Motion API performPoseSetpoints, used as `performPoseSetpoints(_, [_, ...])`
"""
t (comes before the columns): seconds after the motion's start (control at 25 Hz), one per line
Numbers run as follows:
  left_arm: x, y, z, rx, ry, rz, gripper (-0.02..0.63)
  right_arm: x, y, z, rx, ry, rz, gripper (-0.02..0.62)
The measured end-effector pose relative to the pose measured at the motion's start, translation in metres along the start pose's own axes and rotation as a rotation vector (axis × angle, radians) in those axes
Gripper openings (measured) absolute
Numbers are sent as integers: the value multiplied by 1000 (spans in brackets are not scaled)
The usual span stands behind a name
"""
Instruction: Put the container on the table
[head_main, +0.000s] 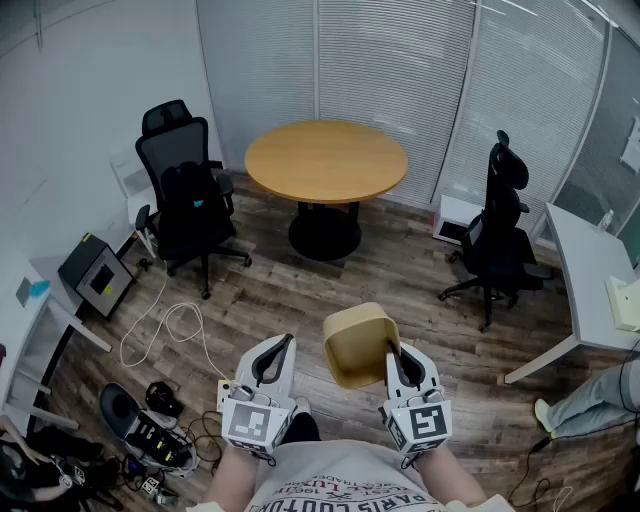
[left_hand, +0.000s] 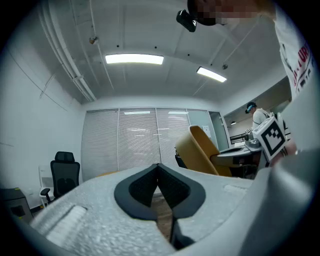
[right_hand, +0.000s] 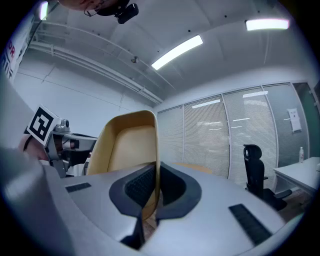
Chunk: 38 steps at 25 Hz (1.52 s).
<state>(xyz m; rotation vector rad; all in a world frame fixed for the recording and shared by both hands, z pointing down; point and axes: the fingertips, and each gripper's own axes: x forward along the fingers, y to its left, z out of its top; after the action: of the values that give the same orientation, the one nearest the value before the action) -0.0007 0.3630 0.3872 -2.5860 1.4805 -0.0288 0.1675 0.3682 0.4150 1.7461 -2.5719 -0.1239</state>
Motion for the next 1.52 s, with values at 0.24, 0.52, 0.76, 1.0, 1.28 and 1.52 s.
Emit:
performPoseSetpoints(0.24, [-2, 3, 0, 0, -5, -11, 6, 4, 2, 0, 2, 2, 0, 11])
performPoseSetpoints(0.52, [3, 4, -2, 0, 10, -7, 6, 9, 7, -5, 4, 14, 44, 12])
performPoseSetpoints(0.76, [12, 18, -7, -1, 46, 9, 6, 22, -4, -16, 48, 37, 23, 12])
performPoseSetpoints(1.0, [46, 47, -27, -23, 33, -27, 6, 61, -13, -35, 52, 79, -13, 12])
performPoseSetpoints(1.28, [106, 122, -37, -41, 52, -52, 6, 147, -23, -32, 57, 98, -91, 12])
performPoseSetpoints(1.52, [165, 207, -47, -49, 48, -106, 6, 248, -15, -25, 65, 115, -136, 12])
